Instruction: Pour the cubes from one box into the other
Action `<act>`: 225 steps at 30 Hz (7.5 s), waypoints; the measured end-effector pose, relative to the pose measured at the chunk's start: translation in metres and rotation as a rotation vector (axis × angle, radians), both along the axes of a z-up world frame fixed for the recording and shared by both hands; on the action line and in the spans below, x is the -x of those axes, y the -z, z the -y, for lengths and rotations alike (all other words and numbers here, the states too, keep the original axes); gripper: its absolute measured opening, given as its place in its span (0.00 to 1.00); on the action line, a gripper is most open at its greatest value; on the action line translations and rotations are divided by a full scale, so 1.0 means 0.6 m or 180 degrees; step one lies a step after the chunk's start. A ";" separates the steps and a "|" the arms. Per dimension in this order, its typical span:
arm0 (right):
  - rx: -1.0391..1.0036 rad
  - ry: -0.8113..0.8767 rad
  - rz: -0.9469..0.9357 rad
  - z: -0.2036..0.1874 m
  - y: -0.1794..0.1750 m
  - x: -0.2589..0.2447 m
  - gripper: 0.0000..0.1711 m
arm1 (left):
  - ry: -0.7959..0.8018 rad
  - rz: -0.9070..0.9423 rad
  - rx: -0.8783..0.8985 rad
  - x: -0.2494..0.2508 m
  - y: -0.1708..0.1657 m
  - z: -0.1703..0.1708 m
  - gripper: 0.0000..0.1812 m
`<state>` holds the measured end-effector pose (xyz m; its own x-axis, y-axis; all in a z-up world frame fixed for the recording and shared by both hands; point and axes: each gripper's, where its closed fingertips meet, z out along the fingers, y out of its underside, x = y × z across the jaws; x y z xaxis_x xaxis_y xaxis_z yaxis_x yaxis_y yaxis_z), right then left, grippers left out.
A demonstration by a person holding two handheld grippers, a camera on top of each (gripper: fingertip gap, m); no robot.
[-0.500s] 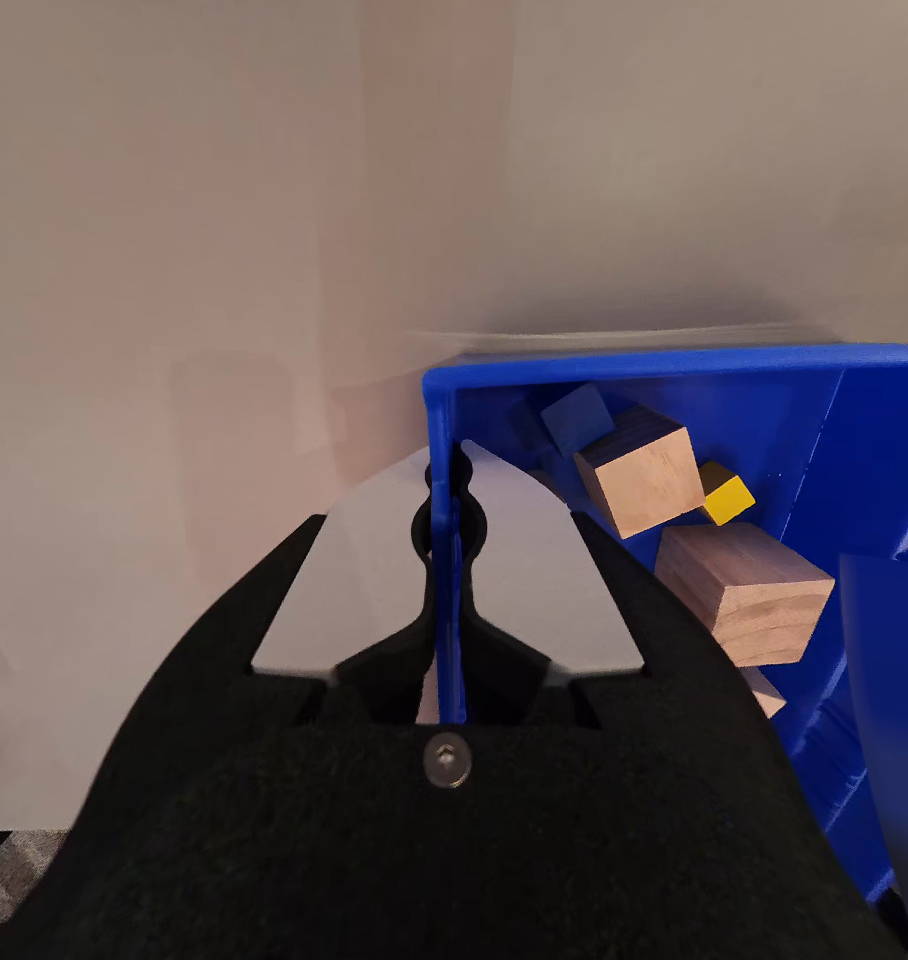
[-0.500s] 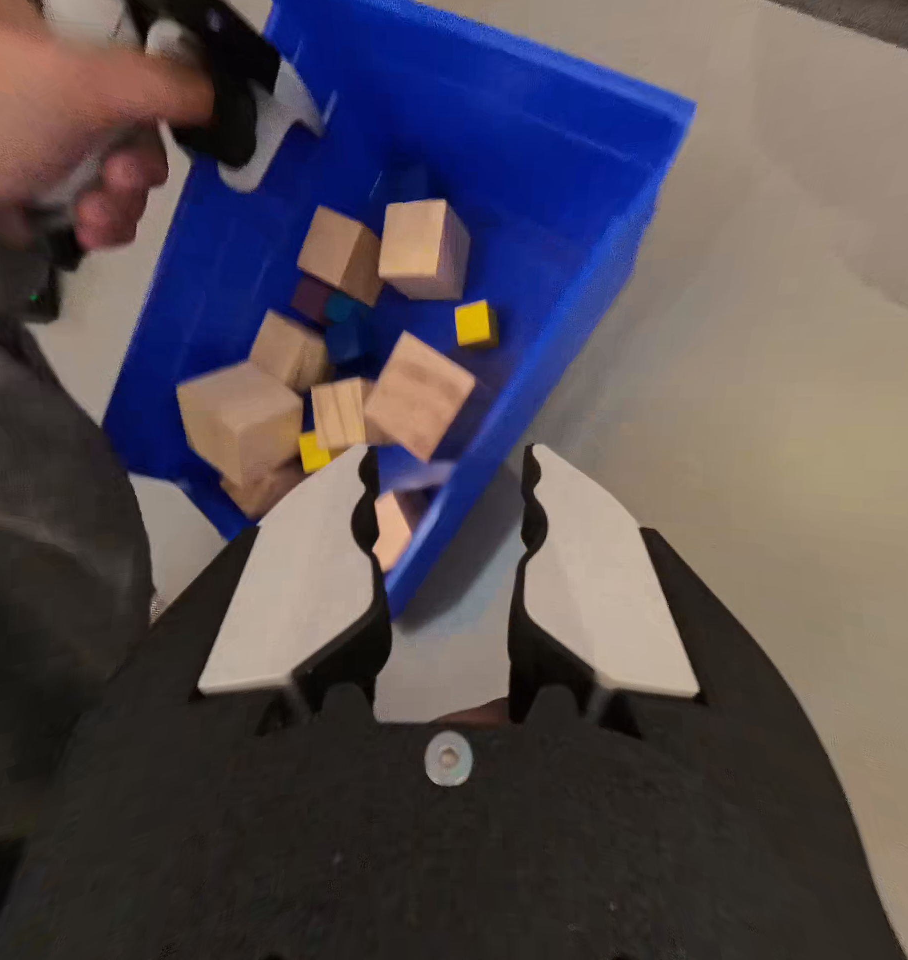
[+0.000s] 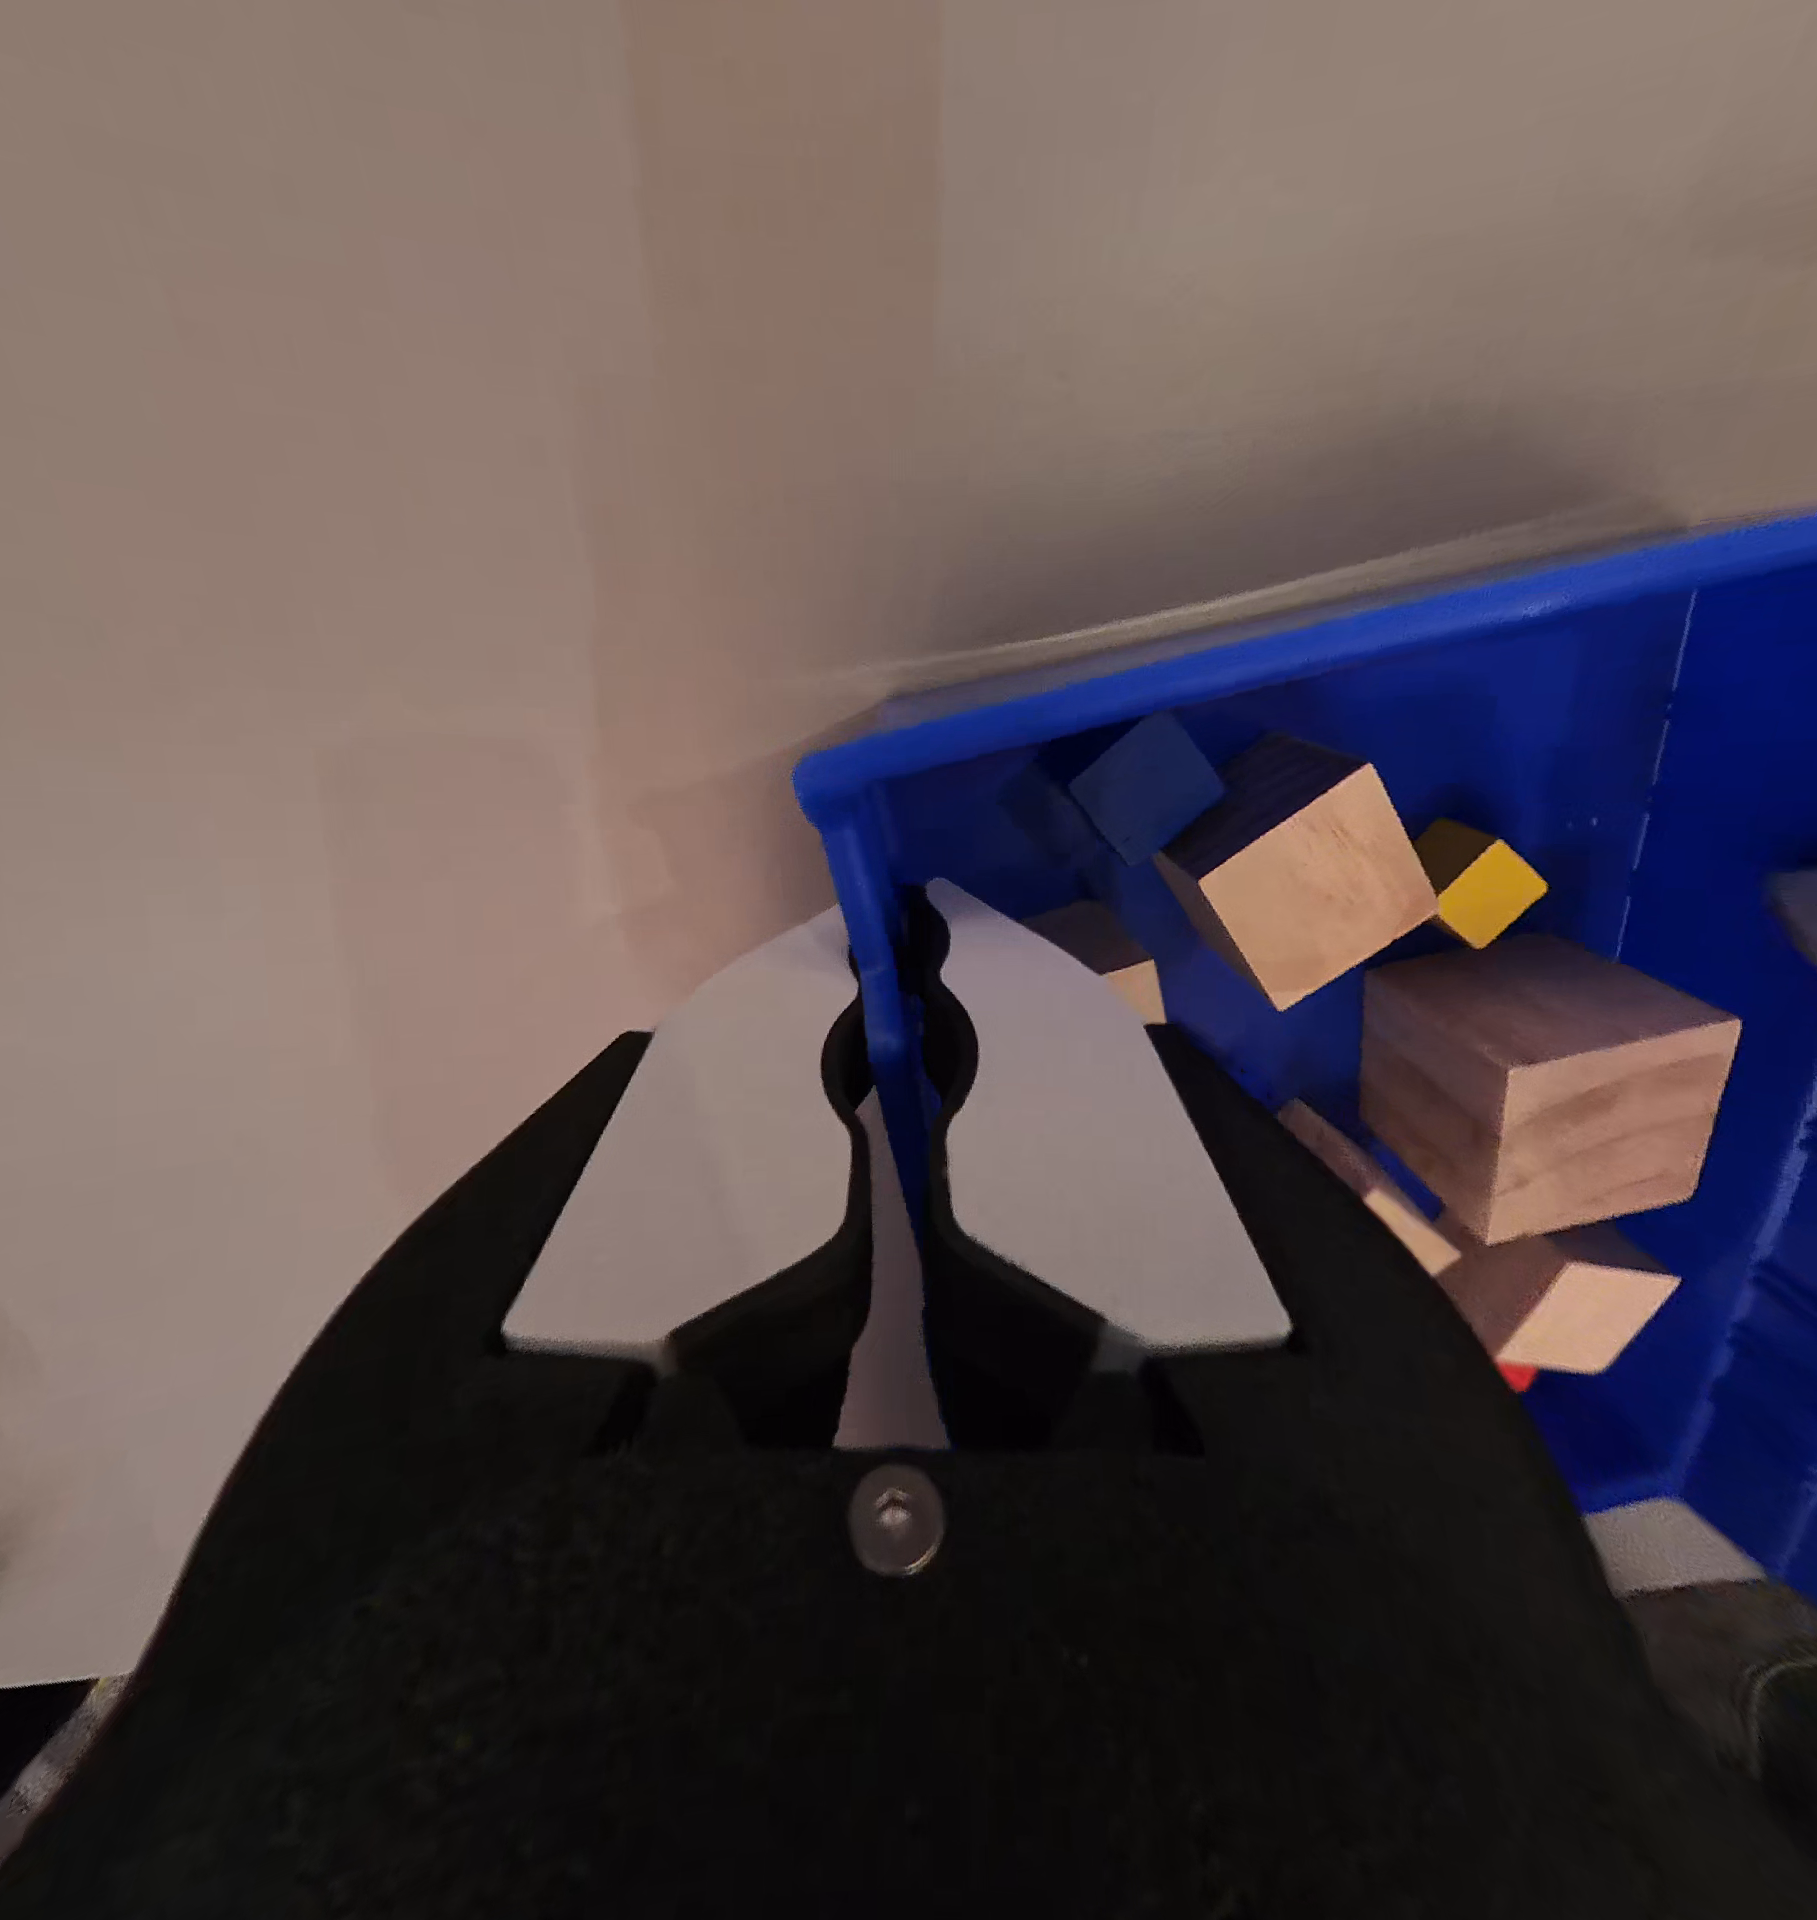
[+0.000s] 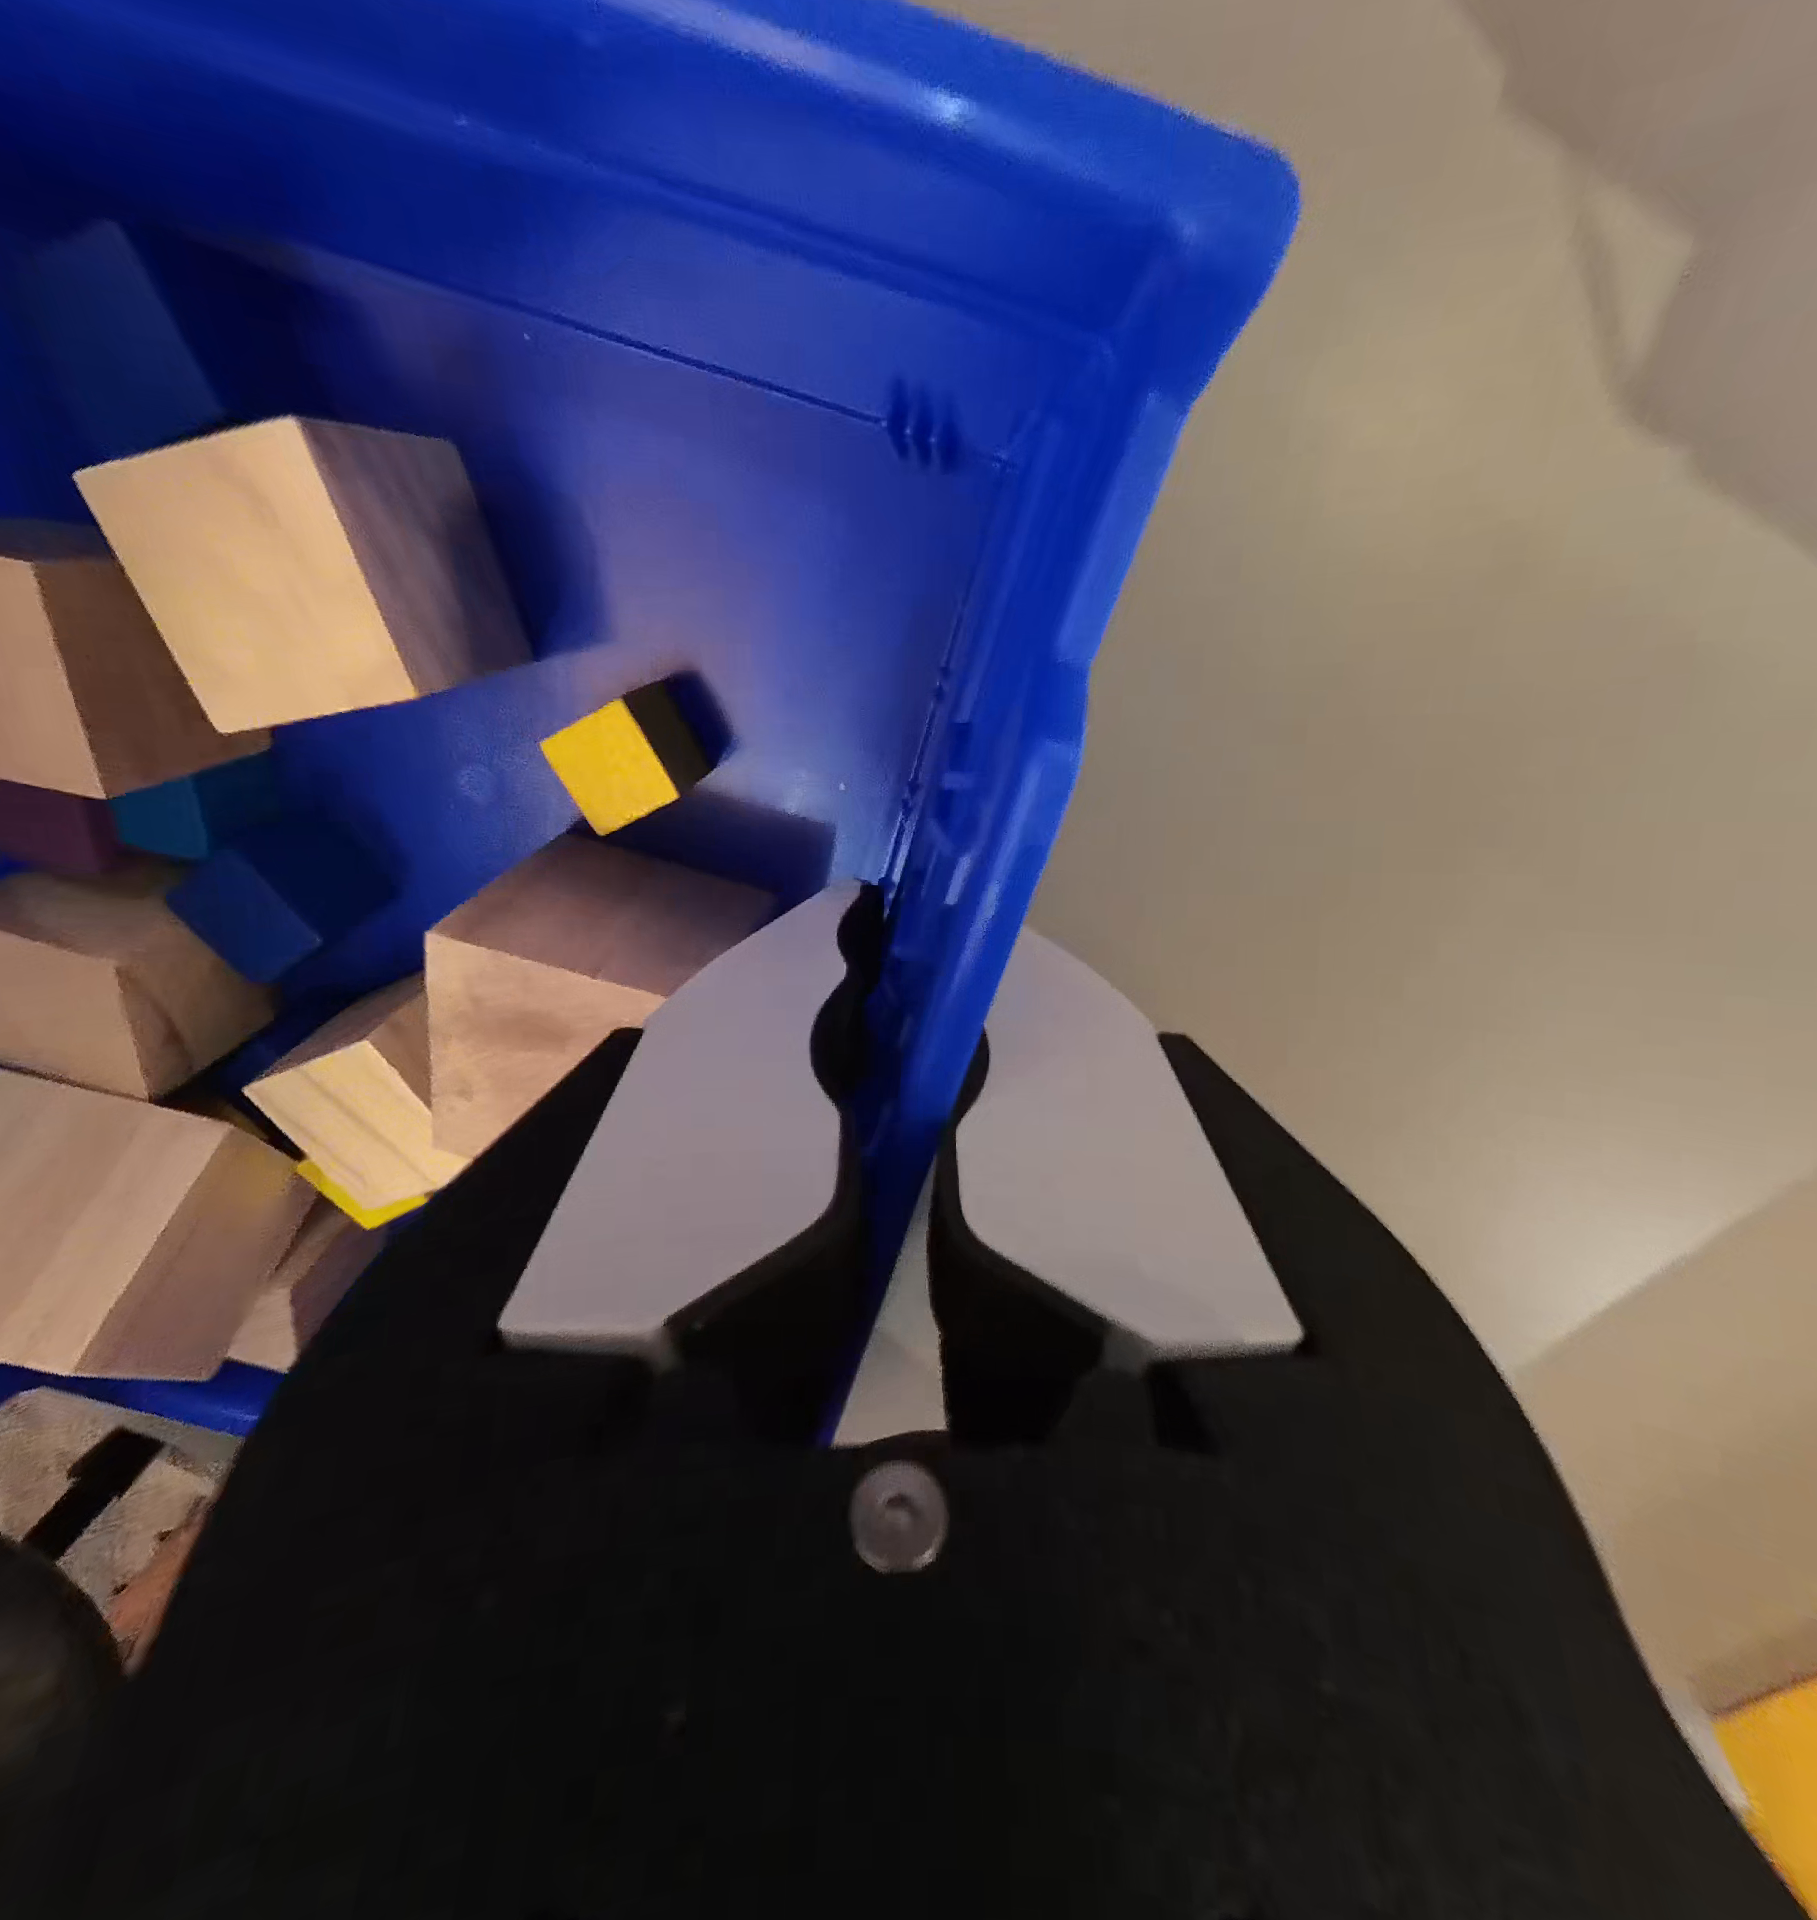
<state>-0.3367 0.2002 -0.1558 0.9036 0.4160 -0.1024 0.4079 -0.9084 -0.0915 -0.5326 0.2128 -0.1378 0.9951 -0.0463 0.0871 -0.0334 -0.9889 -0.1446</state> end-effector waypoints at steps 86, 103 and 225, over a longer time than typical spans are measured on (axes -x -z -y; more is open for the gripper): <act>-0.3431 0.2418 -0.1953 -0.036 -0.264 -1.108 0.03 | 0.2838 -0.1841 -0.3811 -1.217 -0.474 -0.036 0.03; -0.4102 0.2250 -0.2007 0.005 -0.277 -1.099 0.03 | 0.2522 -0.1830 -0.4631 -1.192 -0.471 0.046 0.02; -0.3717 0.0944 -0.0310 0.416 -0.133 -0.741 0.31 | -0.0068 0.0356 -0.3316 -0.180 -0.099 0.456 0.27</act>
<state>0.1080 -0.0496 -0.0763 0.9890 0.0809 0.1238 0.1432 -0.3149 -0.9383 -0.4247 -0.0608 -0.0782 0.9854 -0.1337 0.1058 0.0488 -0.3735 -0.9263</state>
